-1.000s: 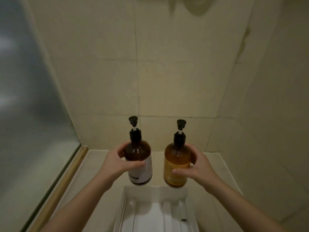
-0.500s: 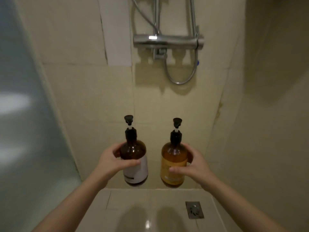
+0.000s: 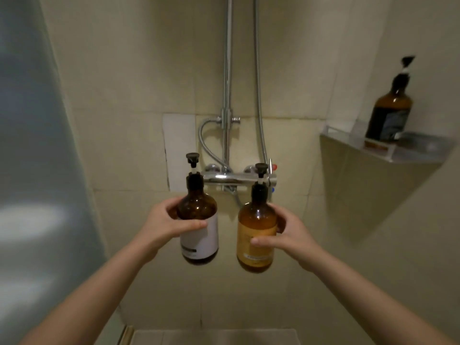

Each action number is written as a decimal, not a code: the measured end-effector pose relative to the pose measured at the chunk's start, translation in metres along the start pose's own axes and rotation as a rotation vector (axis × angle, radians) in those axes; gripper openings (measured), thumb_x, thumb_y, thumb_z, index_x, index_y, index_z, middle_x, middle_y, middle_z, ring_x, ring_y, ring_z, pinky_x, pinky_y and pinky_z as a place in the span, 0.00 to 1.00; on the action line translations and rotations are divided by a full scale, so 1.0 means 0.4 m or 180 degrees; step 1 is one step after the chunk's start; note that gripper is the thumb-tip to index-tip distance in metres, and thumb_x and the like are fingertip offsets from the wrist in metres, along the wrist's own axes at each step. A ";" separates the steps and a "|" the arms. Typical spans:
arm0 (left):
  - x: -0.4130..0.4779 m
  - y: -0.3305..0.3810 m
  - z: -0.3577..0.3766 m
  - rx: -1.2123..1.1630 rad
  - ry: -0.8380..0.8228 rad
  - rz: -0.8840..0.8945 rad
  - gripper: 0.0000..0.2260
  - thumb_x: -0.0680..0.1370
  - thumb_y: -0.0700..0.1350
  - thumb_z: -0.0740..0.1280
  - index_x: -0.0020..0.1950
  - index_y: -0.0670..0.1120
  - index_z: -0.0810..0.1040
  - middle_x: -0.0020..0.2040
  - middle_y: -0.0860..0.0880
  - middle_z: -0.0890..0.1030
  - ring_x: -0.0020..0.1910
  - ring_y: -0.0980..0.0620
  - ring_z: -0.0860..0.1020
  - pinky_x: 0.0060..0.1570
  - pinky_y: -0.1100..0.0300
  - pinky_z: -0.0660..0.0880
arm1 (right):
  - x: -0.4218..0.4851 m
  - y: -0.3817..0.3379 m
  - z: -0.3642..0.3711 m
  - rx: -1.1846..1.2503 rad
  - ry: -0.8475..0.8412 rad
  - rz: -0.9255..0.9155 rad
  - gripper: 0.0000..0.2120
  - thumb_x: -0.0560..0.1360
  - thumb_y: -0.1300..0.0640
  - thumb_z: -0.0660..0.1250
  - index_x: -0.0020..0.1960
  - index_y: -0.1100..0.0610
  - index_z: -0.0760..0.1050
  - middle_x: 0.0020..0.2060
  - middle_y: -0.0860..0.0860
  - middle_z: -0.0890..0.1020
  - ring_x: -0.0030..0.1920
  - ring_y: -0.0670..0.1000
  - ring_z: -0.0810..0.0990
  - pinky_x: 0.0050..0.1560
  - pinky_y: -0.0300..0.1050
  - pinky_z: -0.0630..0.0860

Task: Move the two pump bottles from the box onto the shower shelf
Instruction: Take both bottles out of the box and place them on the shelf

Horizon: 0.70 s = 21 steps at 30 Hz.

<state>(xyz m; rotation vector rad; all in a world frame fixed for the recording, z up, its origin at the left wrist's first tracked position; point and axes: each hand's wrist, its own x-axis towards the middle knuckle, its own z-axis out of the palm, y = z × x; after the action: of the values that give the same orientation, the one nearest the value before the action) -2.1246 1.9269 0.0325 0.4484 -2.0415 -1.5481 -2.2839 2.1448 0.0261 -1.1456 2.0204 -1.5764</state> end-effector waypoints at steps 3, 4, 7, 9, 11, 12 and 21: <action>0.013 0.153 -0.033 0.0022 -0.0018 0.0070 0.24 0.47 0.58 0.78 0.42 0.66 0.80 0.42 0.62 0.84 0.42 0.62 0.82 0.31 0.68 0.76 | 0.015 -0.156 -0.048 -0.0094 -0.0013 -0.0121 0.36 0.59 0.58 0.80 0.64 0.50 0.70 0.57 0.47 0.79 0.57 0.47 0.79 0.53 0.39 0.77; 0.019 0.200 -0.043 0.0017 -0.0007 0.0078 0.25 0.47 0.58 0.79 0.43 0.64 0.80 0.43 0.59 0.84 0.44 0.60 0.81 0.33 0.66 0.77 | 0.019 -0.206 -0.063 -0.0134 -0.0023 -0.0168 0.36 0.59 0.58 0.80 0.64 0.50 0.70 0.57 0.46 0.79 0.57 0.47 0.78 0.52 0.38 0.76; 0.030 0.337 -0.071 0.0010 -0.0011 0.0108 0.26 0.48 0.55 0.82 0.44 0.63 0.80 0.45 0.56 0.84 0.48 0.56 0.80 0.36 0.62 0.77 | 0.030 -0.351 -0.104 -0.0175 0.0006 -0.0258 0.34 0.60 0.56 0.79 0.62 0.47 0.69 0.57 0.45 0.78 0.57 0.46 0.77 0.51 0.39 0.76; 0.034 0.423 -0.090 -0.0004 -0.0057 0.0131 0.24 0.51 0.54 0.81 0.45 0.63 0.80 0.46 0.55 0.84 0.50 0.54 0.80 0.38 0.59 0.77 | 0.035 -0.440 -0.127 -0.0164 0.0017 -0.0352 0.32 0.60 0.54 0.79 0.60 0.44 0.69 0.56 0.44 0.78 0.56 0.45 0.77 0.49 0.37 0.75; 0.035 0.500 -0.110 -0.0038 -0.0131 0.0148 0.21 0.52 0.54 0.81 0.42 0.64 0.81 0.44 0.57 0.84 0.50 0.53 0.80 0.37 0.59 0.77 | 0.038 -0.521 -0.146 -0.0158 0.0010 -0.0423 0.33 0.60 0.52 0.79 0.62 0.45 0.69 0.56 0.43 0.78 0.56 0.44 0.77 0.48 0.36 0.75; 0.034 0.535 -0.121 -0.0072 -0.0134 0.0142 0.22 0.51 0.54 0.81 0.43 0.63 0.81 0.45 0.57 0.84 0.50 0.53 0.80 0.38 0.58 0.78 | 0.039 -0.558 -0.155 -0.0159 0.0010 -0.0453 0.34 0.60 0.51 0.78 0.62 0.45 0.69 0.56 0.43 0.78 0.56 0.44 0.77 0.47 0.36 0.75; 0.000 0.719 -0.196 -0.0134 -0.0183 0.0250 0.32 0.46 0.57 0.80 0.49 0.56 0.80 0.51 0.51 0.82 0.53 0.50 0.80 0.45 0.51 0.80 | 0.004 -0.746 -0.181 -0.0200 0.0019 -0.0559 0.25 0.61 0.50 0.78 0.54 0.39 0.71 0.52 0.39 0.78 0.51 0.42 0.79 0.40 0.32 0.77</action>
<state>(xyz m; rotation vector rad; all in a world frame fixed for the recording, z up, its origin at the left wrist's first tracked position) -2.0624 1.9482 0.3230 0.3077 -2.0402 -1.5703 -2.2189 2.1722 0.3249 -1.3771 2.0343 -1.6083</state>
